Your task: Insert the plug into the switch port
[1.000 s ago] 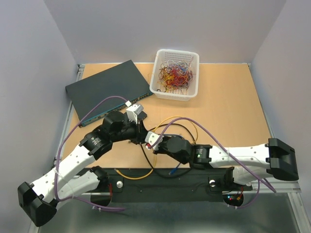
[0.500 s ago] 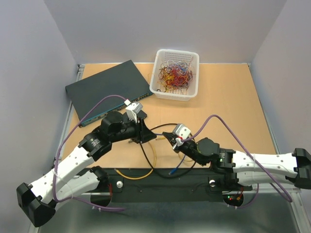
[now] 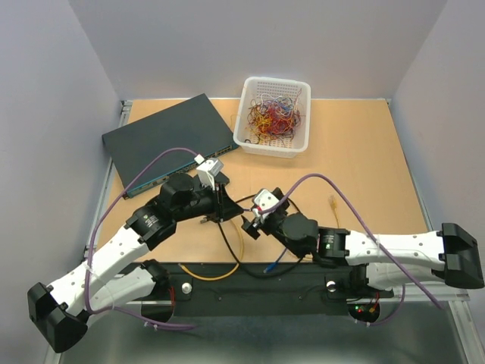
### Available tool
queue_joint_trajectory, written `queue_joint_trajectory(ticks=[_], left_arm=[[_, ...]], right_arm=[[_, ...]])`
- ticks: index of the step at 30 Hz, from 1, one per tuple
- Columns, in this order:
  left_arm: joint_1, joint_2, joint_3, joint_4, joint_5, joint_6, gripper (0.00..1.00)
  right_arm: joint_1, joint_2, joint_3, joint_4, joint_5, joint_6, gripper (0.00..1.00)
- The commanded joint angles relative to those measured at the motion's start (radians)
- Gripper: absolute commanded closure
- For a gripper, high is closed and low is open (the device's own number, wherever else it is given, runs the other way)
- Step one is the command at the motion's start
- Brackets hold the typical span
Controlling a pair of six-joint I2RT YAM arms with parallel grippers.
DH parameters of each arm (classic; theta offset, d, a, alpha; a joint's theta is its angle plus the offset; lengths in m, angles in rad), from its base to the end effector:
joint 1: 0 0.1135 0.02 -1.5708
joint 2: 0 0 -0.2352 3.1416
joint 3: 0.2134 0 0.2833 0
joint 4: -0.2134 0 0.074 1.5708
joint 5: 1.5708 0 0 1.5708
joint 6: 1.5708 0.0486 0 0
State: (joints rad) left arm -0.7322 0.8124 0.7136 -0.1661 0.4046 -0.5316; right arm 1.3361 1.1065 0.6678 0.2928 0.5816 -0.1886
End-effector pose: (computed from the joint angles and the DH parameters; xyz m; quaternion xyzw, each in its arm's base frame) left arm 0.1763 -0.1842 0.2856 0.1994 0.7620 -0.4803 0.3860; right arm 0.0967 0.2897 0.2438 -0.3651 0.6538 0.1577 0.6437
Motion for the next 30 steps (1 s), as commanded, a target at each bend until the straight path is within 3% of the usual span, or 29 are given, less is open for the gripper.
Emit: queue_joint_trajectory(ticks=[1, 2, 3, 4, 5, 6, 10, 14, 17, 20, 30], left_arm=[[-0.003, 0.004, -0.026, 0.023, -0.076, 0.019, 0.77], [-0.003, 0.008, -0.032, 0.025, -0.085, 0.021, 0.77], [-0.003, 0.016, -0.039, 0.028, -0.093, 0.025, 0.77], [-0.003, 0.019, -0.043, 0.031, -0.098, 0.025, 0.77], [-0.003, 0.022, -0.046, 0.036, -0.101, 0.028, 0.77], [-0.003, 0.028, -0.043, 0.039, -0.099, 0.030, 0.77], [-0.001, 0.027, -0.031, 0.034, -0.113, 0.047, 0.77], [-0.003, 0.007, -0.039, 0.036, -0.105, 0.047, 0.77], [-0.003, -0.002, -0.037, 0.039, -0.105, 0.050, 0.77], [-0.003, -0.005, -0.039, 0.039, -0.107, 0.050, 0.77], [-0.003, 0.013, -0.034, 0.043, -0.101, 0.056, 0.77]], right_arm=[[-0.003, 0.038, 0.075, -0.033, 0.427, 0.102, 0.08], [-0.027, 0.052, 0.087, -0.072, 0.566, 0.142, 0.06], [-0.056, 0.058, 0.108, -0.157, 0.599, 0.339, 0.05], [-0.102, 0.059, 0.148, -0.285, 0.575, 0.454, 0.05], [-0.243, 0.050, 0.182, -0.484, 0.434, 0.548, 0.05], [-0.318, 0.036, 0.170, -0.512, 0.356, 0.637, 0.06], [-0.672, -0.011, 0.096, -0.540, 0.097, 0.733, 0.08], [-0.840, 0.073, 0.092, -0.573, -0.005, 0.773, 0.08], [-0.912, 0.140, 0.082, -0.578, -0.060, 0.787, 0.08], [-0.960, 0.220, 0.056, -0.574, -0.139, 0.814, 0.18], [-0.973, 0.292, 0.019, -0.543, -0.201, 0.810, 0.27]])
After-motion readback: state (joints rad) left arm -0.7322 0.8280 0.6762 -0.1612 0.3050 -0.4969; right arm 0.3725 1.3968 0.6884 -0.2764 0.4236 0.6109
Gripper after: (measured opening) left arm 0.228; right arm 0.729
